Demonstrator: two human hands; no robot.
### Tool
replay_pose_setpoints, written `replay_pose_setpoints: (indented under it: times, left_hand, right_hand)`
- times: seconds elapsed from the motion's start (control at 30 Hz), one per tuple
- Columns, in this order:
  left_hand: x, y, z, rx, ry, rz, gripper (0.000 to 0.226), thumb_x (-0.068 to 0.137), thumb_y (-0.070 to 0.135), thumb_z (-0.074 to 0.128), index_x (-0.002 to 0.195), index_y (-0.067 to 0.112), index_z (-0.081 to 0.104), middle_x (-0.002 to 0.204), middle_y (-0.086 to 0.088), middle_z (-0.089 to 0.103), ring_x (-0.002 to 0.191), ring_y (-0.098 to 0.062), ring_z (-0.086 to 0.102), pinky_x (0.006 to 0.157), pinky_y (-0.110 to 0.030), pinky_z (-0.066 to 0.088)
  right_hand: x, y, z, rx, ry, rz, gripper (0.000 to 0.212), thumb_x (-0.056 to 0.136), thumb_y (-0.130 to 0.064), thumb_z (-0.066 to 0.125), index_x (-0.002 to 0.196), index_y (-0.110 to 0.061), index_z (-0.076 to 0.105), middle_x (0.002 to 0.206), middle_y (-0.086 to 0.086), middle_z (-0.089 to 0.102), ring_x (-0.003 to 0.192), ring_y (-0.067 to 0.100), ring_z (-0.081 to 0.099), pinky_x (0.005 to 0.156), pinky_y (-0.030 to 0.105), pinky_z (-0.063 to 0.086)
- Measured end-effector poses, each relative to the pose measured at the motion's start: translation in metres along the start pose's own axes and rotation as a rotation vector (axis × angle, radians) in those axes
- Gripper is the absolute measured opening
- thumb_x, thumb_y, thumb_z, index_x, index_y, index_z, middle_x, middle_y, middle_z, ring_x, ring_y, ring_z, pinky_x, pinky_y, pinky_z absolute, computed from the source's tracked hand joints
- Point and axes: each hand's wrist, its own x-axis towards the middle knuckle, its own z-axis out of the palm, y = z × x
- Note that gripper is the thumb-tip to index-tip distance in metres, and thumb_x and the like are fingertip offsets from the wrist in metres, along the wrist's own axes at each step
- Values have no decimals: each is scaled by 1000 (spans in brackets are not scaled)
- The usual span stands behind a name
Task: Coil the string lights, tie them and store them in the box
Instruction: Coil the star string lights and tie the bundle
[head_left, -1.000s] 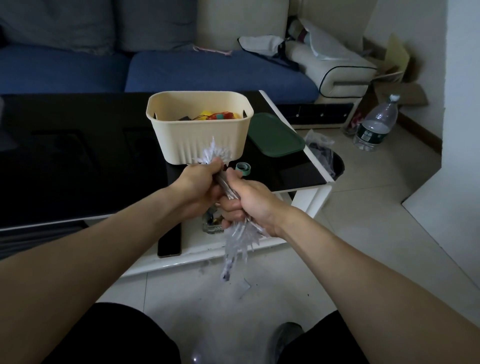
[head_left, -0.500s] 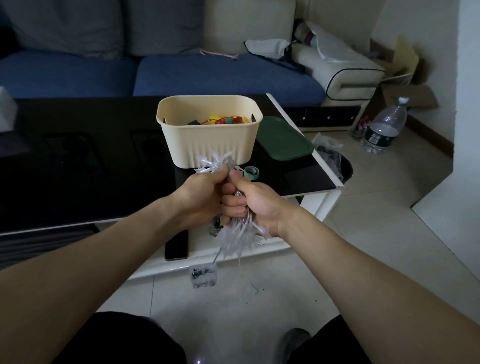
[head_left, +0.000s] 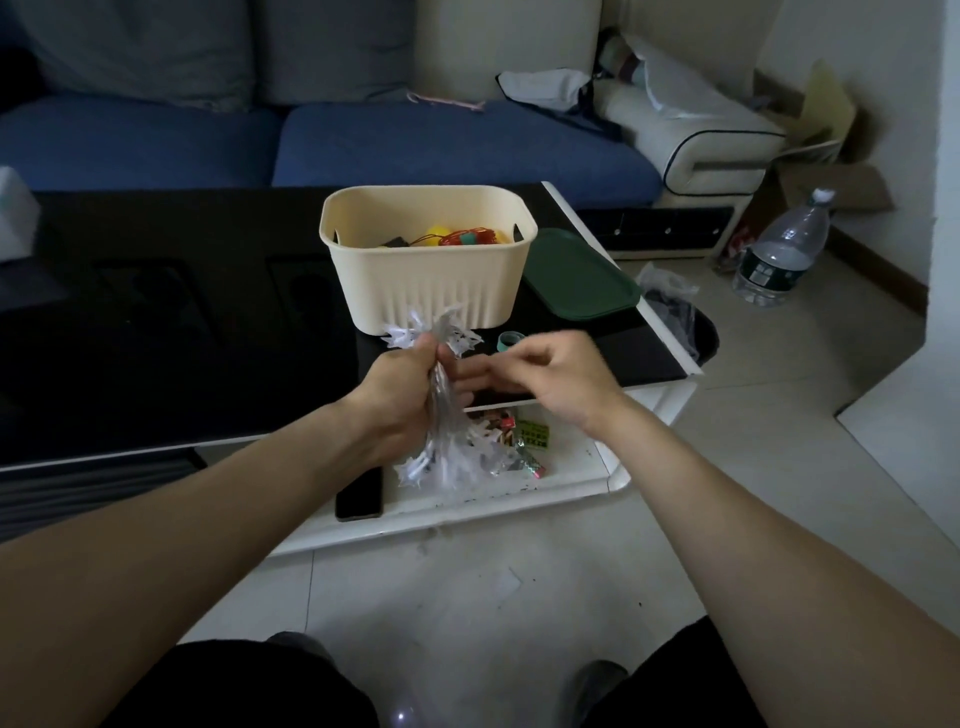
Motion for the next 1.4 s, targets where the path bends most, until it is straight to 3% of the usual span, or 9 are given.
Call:
replay_pose_setpoints:
  times: [0.17, 0.27, 0.4, 0.53, 0.7, 0.97, 1.13, 1.23, 1.4]
  left_hand:
    - [-9, 1, -3, 7, -20, 27, 42, 109, 34, 24, 78, 13, 45, 64, -4, 59, 60, -24, 66, 75, -38, 58]
    - [-11, -2, -3, 30, -12, 35, 40, 109, 34, 27, 79, 13, 44, 55, -1, 44, 42, -16, 45, 56, -35, 56]
    - [-11, 1, -6, 80, 3, 7, 38, 109, 35, 25, 78, 18, 40, 50, 7, 32, 37, -9, 24, 39, -21, 34]
    - [-8, -2, -7, 105, 31, -20, 39, 109, 35, 24, 77, 19, 38, 49, 8, 29, 36, -8, 20, 36, -18, 26]
    - [-4, -6, -5, 142, 105, -68, 40, 108, 36, 25, 75, 19, 38, 48, 6, 30, 36, -9, 20, 36, -19, 25]
    - [-1, -9, 5, 197, 174, -65, 39, 106, 37, 31, 73, 18, 39, 47, 4, 29, 38, -11, 19, 43, -20, 17]
    - [-4, -10, 12, 347, 145, 5, 45, 96, 48, 57, 65, 17, 43, 46, 4, 30, 38, -13, 24, 41, -22, 22]
    - [-7, -7, 14, 330, 86, 1, 45, 92, 47, 63, 66, 18, 42, 46, 5, 28, 39, -11, 23, 42, -22, 20]
    - [-11, -3, 9, 336, -75, -13, 38, 93, 46, 60, 73, 17, 45, 50, 4, 27, 41, -10, 21, 42, -22, 18]
  right_hand:
    - [23, 24, -16, -342, 371, -75, 20, 96, -9, 61, 109, -19, 73, 107, -2, 70, 103, 13, 65, 84, 18, 49]
    - [33, 33, -4, -560, 98, -7, 52, 96, 1, 50, 143, -22, 52, 155, 2, 39, 142, 25, 35, 115, 36, 34]
    - [40, 30, 0, -820, -136, 98, 72, 96, 4, 45, 157, -30, 28, 167, -9, 12, 150, 26, 15, 119, 49, 15]
    - [45, 36, 2, -809, 68, -35, 40, 95, -9, 63, 134, -14, 58, 144, 3, 48, 129, 26, 49, 106, 39, 41]
    - [40, 34, -1, -846, 63, -32, 10, 93, -18, 69, 98, -10, 70, 122, 8, 50, 100, 25, 60, 86, 30, 46]
    - [4, 4, 12, -432, -102, -71, 10, 101, -26, 56, 96, -18, 57, 87, -2, 63, 63, 4, 57, 62, 27, 43]
    - [-20, -4, 19, -199, -93, -37, 32, 105, -27, 48, 85, -4, 59, 64, -3, 59, 61, 14, 59, 52, 29, 41]
    - [-28, -9, 13, -176, -43, -72, 33, 105, -30, 50, 80, -11, 61, 66, -1, 58, 56, 0, 62, 54, 24, 44]
    - [-34, -10, 7, -51, 37, -73, 25, 103, -31, 54, 84, -22, 69, 70, -4, 62, 58, 8, 62, 57, 30, 51]
